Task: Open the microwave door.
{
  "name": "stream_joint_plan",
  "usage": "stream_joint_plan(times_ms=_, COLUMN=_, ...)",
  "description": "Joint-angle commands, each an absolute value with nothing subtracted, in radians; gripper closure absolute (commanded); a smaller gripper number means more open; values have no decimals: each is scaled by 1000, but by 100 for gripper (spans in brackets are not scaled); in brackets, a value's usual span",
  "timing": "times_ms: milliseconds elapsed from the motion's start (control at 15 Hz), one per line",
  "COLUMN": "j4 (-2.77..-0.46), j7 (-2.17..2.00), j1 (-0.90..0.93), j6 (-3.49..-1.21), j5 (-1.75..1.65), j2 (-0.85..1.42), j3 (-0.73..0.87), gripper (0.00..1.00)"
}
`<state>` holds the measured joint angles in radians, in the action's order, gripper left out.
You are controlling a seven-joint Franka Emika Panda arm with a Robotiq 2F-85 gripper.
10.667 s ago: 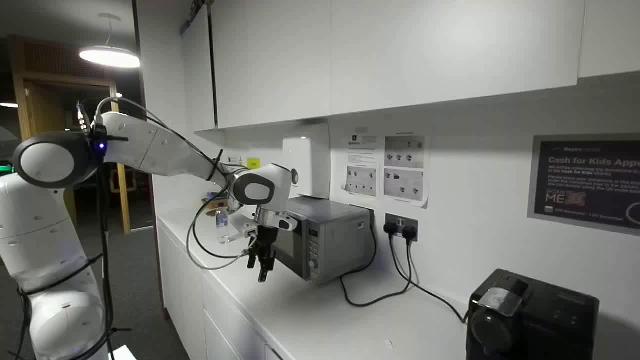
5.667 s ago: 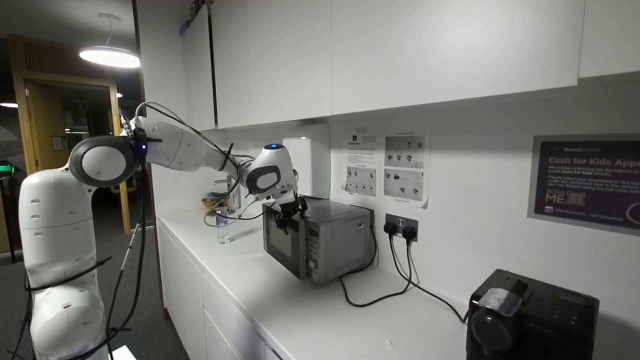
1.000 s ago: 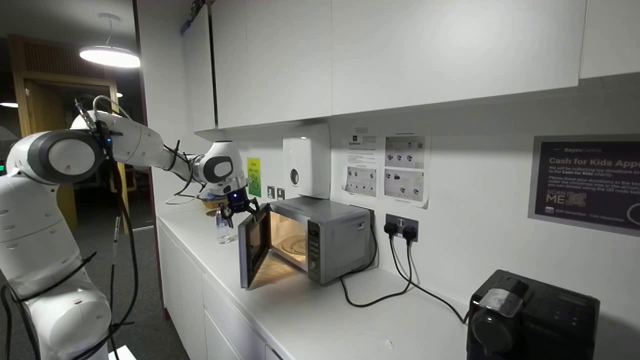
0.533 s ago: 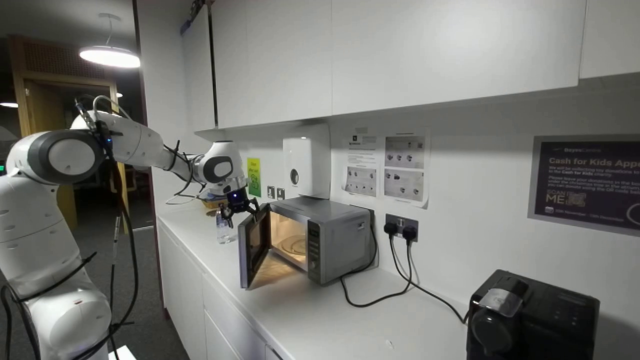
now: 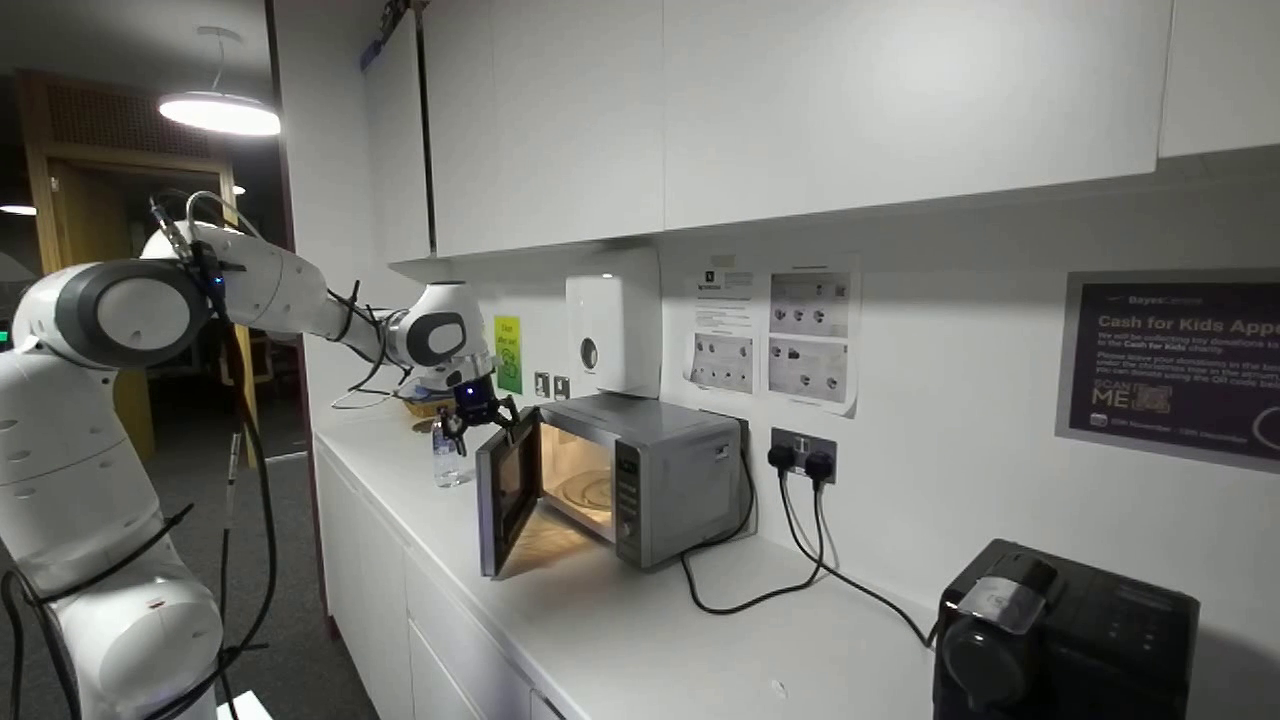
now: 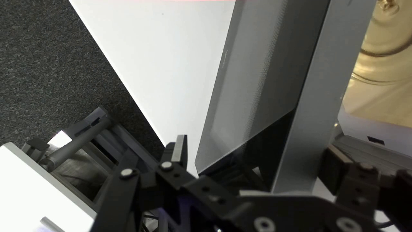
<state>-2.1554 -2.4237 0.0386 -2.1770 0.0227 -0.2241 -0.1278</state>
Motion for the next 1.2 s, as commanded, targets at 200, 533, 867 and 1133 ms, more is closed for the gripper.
stream_joint_plan(times_ms=200, j4=-2151, j7=-2494, j1=18, j6=-2189, j5=-18, j2=-225, j3=-137, gripper=0)
stream_joint_plan(times_ms=533, j4=-2147, j7=-2648, j1=8, j6=-2202, j5=-87, j2=-225, j3=-145, gripper=0)
stream_joint_plan(times_ms=867, j4=-2162, j7=-2610, j1=-157, j6=-2235, j5=-17, j2=-232, j3=-256, gripper=0)
stream_joint_plan(times_ms=1133, j4=-2177, j7=-2609, j1=-215, j6=-2286, j5=47, j2=-218, j3=-308, gripper=0)
